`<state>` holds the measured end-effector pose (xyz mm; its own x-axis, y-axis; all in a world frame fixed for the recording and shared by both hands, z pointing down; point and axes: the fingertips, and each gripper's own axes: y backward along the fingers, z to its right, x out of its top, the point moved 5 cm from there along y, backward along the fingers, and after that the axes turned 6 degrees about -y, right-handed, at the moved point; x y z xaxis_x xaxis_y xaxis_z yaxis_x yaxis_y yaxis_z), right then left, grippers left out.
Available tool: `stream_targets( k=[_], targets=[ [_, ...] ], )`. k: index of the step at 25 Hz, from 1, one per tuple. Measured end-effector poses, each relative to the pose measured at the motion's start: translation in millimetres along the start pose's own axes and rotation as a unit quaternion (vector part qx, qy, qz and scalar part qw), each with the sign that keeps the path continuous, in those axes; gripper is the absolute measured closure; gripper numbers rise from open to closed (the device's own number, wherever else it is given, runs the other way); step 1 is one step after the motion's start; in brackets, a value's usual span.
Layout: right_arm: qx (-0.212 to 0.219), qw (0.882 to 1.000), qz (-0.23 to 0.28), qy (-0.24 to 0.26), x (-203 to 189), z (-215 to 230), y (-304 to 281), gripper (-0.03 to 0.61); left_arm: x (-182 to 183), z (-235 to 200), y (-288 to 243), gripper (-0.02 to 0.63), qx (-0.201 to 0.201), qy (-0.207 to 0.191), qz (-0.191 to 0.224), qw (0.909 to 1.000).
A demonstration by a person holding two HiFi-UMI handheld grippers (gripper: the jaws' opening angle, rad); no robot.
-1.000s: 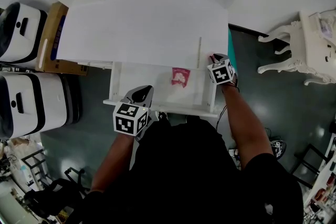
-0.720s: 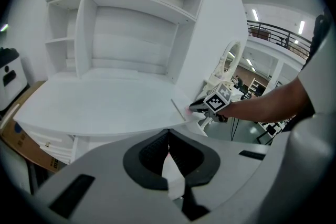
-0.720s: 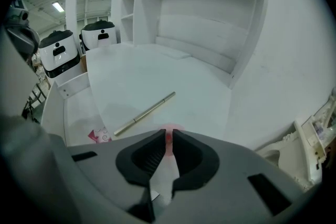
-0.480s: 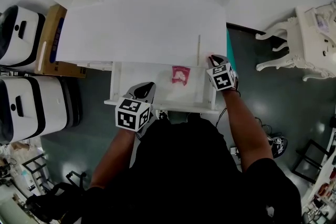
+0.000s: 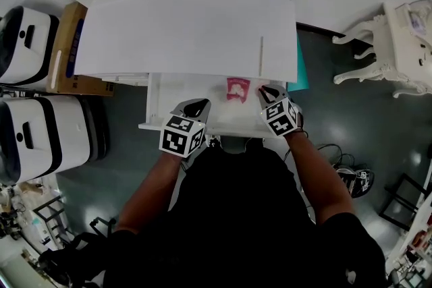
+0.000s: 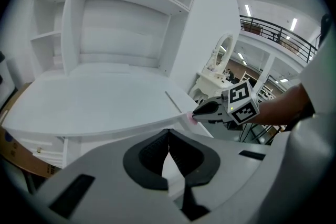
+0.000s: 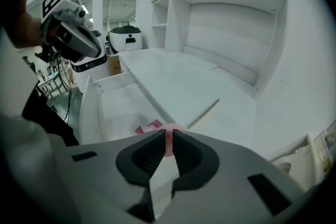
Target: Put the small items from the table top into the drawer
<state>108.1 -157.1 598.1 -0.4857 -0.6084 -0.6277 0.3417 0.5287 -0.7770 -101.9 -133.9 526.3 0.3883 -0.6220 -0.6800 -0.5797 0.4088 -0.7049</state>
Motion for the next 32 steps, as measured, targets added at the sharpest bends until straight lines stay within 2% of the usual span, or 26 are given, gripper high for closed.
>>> stream_targets(
  k=[8,17,25,32],
  targets=[
    [0.015,0.994,-0.09,0.054,-55.0,-17.0,-45.9,0.523,-2.4,4.4,3.1,0.603,0.0,-0.004,-0.008,1.0],
    [0.027,0.983,-0.176,0.052,-80.6,-11.7,-100.3,0.523,-4.6,3.8,15.6,0.603,0.02,0.016,-0.005,0.9997],
    [0.035,0.978,-0.195,0.061,-87.3,-11.3,-122.1,0.523,-15.7,-2.6,31.0,0.603,0.052,0.049,-0.001,0.9974],
    [0.043,0.977,-0.202,0.053,-89.4,-14.6,-127.7,0.52,-22.3,-4.2,33.9,0.603,0.057,0.059,0.0,0.9966]
  ],
)
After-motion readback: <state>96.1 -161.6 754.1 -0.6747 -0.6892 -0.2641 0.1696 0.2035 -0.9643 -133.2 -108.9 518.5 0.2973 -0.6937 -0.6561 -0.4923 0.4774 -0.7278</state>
